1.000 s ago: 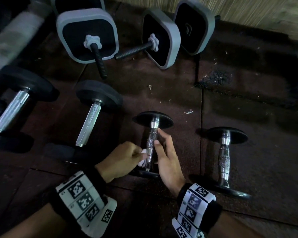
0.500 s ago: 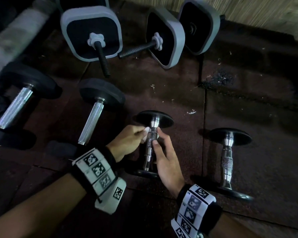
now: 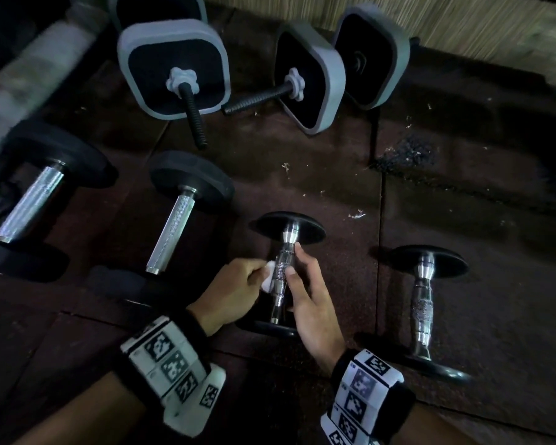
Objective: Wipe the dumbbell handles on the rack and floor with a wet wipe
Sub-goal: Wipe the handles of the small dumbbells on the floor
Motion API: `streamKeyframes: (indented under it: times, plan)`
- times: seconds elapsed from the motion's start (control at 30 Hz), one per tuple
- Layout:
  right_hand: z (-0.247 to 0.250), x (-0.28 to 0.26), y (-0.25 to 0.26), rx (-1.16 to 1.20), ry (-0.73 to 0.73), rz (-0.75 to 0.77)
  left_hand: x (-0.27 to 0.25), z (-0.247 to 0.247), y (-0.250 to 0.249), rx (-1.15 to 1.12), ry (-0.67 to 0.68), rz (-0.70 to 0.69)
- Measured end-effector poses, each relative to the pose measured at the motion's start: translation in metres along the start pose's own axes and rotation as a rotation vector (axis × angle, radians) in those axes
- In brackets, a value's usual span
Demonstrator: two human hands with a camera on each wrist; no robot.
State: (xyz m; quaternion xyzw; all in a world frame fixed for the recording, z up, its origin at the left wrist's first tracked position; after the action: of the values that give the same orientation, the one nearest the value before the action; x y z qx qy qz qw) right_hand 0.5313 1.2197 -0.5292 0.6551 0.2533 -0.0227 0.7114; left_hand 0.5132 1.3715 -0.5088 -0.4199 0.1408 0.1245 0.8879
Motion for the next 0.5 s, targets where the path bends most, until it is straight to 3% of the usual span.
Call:
streamKeyframes:
  times: [0.1, 0.23, 0.3, 0.4, 0.5]
  plan:
    - [-0.002, 0.000, 0.000, -0.020, -0.004, 0.000, -0.006, -0.001, -0.005, -0.083, -0.001, 0.041]
    - [0.004, -0.002, 0.006, 0.000, -0.020, 0.011, -0.028, -0.001, 0.000, 0.142, 0.071, -0.010]
    - [0.004, -0.003, 0.007, 0.012, -0.020, 0.001, -0.025, -0.003, 0.003, 0.056, 0.149, 0.046]
    - [0.000, -0.003, 0.007, 0.000, -0.016, 0.005, -0.024, -0.003, -0.001, -0.259, 0.232, 0.171]
    - [0.002, -0.002, 0.004, 0.007, -0.004, 0.014, -0.034, 0.001, 0.002, -0.190, 0.211, 0.174]
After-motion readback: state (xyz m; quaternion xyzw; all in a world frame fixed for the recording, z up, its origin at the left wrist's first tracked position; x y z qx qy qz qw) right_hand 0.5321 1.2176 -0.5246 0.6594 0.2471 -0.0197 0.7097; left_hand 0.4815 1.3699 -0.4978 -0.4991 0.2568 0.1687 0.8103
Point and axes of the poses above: each hand's wrist, its own x-axis towards the middle knuckle, its own z-axis out of the back of the hand, y = z × x, the point moved 1 cm from there along x, towards the middle knuckle, and after that the axes turned 10 degrees about x, right-handed, at the moved point
